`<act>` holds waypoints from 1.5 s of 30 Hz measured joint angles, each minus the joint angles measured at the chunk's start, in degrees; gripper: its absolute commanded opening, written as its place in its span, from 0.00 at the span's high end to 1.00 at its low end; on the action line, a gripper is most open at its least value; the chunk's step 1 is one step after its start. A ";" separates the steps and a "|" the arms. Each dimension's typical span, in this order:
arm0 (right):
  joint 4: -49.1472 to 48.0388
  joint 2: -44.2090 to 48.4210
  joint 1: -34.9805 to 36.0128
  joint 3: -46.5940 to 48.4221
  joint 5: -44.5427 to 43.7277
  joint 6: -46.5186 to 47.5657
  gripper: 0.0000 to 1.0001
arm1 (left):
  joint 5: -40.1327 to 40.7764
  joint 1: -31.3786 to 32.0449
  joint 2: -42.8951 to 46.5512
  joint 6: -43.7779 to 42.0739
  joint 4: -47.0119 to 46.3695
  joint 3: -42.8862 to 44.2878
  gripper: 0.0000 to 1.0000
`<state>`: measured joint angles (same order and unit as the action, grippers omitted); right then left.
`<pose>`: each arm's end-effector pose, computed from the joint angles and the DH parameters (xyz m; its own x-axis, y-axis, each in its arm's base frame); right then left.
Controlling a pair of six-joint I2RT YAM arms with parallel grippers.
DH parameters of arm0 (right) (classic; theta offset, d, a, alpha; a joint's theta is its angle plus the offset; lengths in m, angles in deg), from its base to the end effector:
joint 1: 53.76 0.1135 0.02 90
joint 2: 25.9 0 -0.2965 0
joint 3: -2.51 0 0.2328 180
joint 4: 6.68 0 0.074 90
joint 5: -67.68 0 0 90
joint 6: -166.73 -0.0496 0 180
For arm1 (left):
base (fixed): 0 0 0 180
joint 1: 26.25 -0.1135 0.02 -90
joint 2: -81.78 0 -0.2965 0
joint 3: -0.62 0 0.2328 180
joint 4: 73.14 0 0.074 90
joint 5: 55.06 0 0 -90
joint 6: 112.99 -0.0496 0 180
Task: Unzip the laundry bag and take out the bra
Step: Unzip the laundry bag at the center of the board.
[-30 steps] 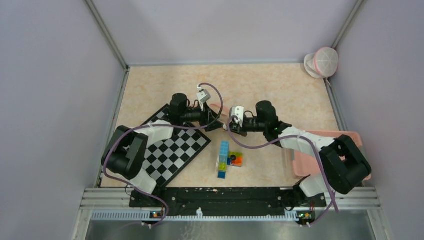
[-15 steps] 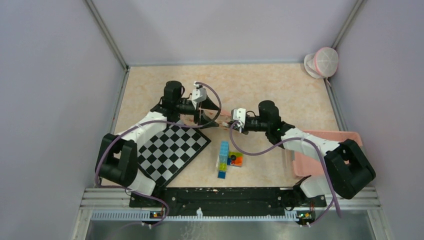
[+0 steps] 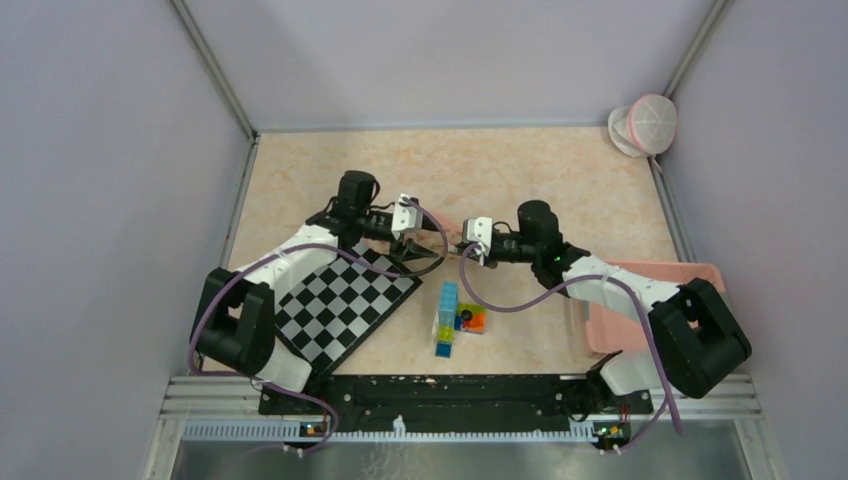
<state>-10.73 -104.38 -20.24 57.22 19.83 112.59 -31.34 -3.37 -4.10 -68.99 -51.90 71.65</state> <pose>0.2135 0.1813 0.2728 0.3204 -0.3087 -0.8956 -0.9234 0.1090 -0.3679 0.2584 -0.1583 0.2942 0.2258 0.2188 -0.9493 0.9725 -0.1071 0.2067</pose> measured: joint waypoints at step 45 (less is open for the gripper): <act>19.98 -1.62 -11.08 12.37 1.81 -50.40 0.73 | 12.00 3.08 -7.39 23.41 -10.23 -0.24 1.00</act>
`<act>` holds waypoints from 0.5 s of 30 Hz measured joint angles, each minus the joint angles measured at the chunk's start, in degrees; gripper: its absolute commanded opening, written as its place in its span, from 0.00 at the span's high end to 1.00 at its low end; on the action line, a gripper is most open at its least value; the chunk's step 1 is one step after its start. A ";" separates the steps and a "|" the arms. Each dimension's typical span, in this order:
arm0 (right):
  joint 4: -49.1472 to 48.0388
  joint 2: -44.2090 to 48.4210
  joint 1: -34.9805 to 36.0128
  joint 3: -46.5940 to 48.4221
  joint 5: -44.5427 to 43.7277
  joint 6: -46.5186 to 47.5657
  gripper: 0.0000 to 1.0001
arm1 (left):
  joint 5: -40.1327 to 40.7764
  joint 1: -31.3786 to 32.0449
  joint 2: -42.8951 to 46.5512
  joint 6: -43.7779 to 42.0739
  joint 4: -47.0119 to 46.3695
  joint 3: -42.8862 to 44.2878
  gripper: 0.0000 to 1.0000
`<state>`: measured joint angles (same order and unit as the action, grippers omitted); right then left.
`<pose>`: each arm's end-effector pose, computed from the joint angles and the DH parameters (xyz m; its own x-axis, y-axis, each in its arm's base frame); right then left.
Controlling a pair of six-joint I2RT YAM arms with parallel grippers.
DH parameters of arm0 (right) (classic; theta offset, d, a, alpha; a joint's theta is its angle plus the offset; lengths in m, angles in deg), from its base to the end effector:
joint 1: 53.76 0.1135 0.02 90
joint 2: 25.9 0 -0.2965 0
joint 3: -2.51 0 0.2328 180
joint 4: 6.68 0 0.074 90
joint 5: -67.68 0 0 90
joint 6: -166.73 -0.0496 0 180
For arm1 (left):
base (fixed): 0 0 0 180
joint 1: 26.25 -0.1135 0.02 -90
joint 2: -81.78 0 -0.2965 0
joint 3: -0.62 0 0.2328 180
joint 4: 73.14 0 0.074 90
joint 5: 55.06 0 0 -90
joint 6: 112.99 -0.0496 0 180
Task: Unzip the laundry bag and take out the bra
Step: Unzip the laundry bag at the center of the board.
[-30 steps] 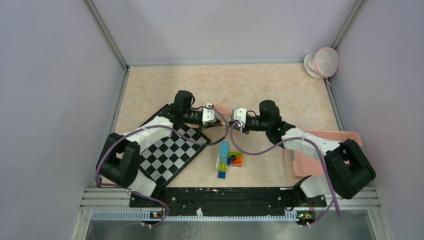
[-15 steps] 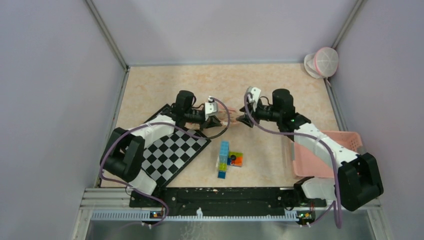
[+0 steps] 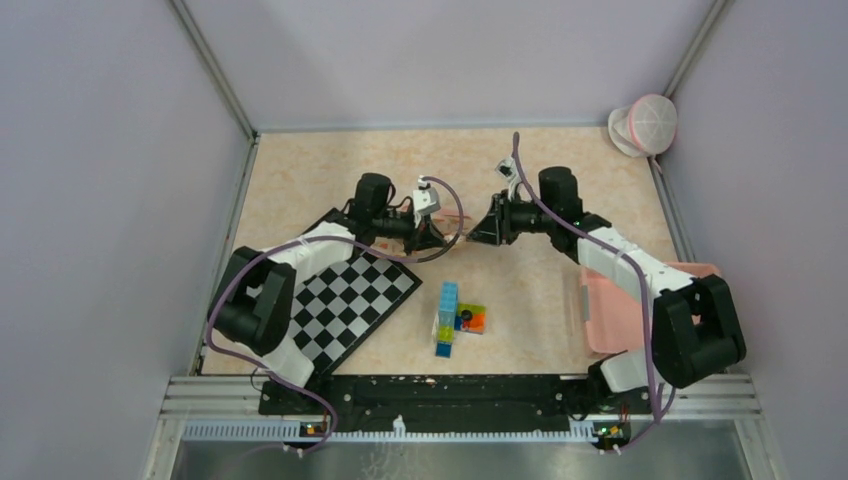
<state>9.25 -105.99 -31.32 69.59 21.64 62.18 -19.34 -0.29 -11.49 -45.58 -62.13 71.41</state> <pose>0.2566 0.1432 0.3001 -0.6430 -0.0699 -0.7627 -0.6971 0.4659 0.5450 0.2862 -0.1841 0.2637 -0.1260 0.3108 -0.9421 0.9886 0.1182 -0.0933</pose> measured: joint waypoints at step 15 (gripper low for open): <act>-4.44 -6.25 -0.17 -0.02 5.05 -9.66 0.76 | -0.26 -0.04 -0.37 4.37 -0.02 0.61 1.00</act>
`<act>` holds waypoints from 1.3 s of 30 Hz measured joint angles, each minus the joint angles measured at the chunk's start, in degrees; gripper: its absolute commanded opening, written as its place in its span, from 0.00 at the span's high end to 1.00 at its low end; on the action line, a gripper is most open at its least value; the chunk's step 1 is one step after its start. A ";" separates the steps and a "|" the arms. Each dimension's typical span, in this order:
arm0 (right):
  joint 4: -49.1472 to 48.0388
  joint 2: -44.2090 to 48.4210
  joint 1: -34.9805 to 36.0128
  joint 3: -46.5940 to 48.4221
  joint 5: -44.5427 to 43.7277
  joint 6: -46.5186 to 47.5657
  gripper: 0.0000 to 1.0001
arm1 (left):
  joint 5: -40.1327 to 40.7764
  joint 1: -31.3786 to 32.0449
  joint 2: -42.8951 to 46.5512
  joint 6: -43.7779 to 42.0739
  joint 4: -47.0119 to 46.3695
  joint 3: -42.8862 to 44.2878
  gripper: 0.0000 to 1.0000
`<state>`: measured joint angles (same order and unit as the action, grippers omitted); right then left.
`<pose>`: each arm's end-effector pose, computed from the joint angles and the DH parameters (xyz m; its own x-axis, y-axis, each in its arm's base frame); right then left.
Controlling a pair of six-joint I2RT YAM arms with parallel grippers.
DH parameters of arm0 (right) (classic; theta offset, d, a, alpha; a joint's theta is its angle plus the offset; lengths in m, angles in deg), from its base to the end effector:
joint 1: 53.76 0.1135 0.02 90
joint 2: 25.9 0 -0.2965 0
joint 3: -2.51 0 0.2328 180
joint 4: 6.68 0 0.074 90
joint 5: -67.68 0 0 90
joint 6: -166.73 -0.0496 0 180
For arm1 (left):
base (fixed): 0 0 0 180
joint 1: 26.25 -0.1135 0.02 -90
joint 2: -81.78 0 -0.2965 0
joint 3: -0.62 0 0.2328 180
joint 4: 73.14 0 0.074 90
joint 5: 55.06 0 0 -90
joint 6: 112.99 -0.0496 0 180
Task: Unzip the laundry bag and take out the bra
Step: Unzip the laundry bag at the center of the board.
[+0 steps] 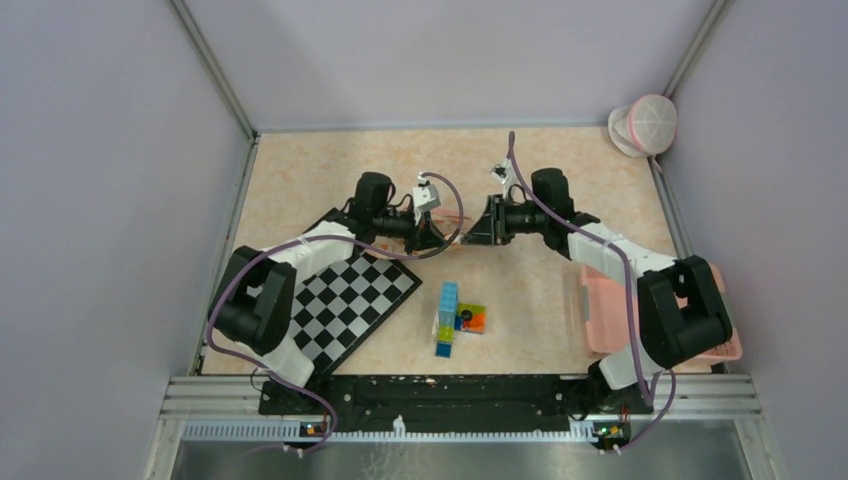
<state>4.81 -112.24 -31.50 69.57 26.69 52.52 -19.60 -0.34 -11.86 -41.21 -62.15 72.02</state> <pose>0.2749 0.1530 0.2780 -0.7799 -0.0286 -0.6253 -0.5799 0.4091 0.7046 0.2884 -0.1850 0.2650 -0.1973 0.2975 -0.9341 0.9770 0.1380 -0.1624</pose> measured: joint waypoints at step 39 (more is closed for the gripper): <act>-5.38 -4.00 -2.69 0.07 2.54 -7.15 0.73 | -3.17 0.31 -0.79 0.98 -0.83 0.83 1.00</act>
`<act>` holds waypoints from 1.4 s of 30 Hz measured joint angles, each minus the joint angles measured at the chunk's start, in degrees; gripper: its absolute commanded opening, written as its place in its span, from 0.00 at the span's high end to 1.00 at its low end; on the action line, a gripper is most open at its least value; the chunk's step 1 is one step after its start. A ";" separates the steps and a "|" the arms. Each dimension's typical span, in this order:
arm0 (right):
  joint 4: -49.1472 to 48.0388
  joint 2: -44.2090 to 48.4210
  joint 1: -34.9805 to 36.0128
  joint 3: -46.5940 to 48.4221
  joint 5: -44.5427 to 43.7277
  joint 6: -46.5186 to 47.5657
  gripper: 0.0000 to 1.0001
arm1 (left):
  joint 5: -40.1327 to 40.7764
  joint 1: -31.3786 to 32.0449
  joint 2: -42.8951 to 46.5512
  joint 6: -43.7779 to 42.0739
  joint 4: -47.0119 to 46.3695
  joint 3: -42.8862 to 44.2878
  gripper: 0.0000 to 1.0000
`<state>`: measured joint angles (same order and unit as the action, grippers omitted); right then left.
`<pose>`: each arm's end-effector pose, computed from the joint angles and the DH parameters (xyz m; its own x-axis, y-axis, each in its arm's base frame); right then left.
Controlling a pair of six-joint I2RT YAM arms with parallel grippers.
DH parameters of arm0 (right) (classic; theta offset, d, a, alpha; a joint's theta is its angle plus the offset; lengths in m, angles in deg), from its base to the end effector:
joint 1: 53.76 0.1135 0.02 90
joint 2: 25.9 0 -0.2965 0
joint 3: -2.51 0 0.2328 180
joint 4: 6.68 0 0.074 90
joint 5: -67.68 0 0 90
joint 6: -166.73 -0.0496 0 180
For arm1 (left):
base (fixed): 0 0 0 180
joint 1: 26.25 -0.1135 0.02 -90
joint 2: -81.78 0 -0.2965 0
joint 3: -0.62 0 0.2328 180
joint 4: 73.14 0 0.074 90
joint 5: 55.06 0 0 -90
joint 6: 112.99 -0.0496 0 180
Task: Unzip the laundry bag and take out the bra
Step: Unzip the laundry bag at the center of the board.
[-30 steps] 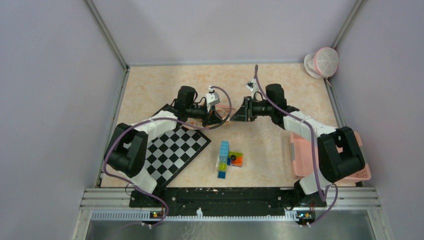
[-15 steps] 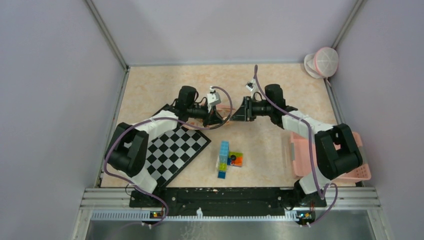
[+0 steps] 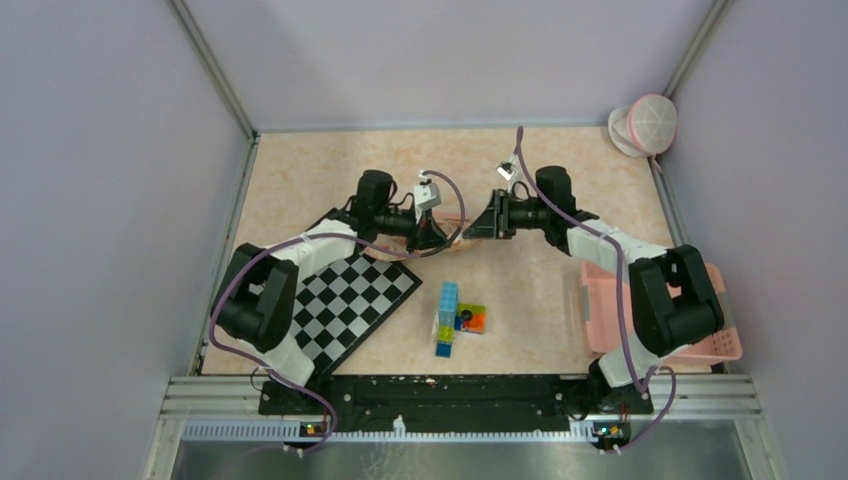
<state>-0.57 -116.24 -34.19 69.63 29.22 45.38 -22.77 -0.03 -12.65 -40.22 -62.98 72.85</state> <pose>0.2952 0.1462 0.2669 -0.8372 0.0458 -0.5450 -0.4871 0.3906 0.7811 0.2895 -0.1893 0.2674 -0.1990 0.2744 -0.9408 0.9795 0.0864 -0.1820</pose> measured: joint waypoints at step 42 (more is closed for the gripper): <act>-5.66 -2.19 -0.09 0.02 2.34 -3.74 1.00 | -1.60 -0.02 -1.11 -0.63 0.87 1.14 1.00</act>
<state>-6.23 -118.43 -34.27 69.65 31.56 41.64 -24.37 -0.05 -13.76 -40.86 -62.11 73.99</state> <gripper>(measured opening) 0.008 0.024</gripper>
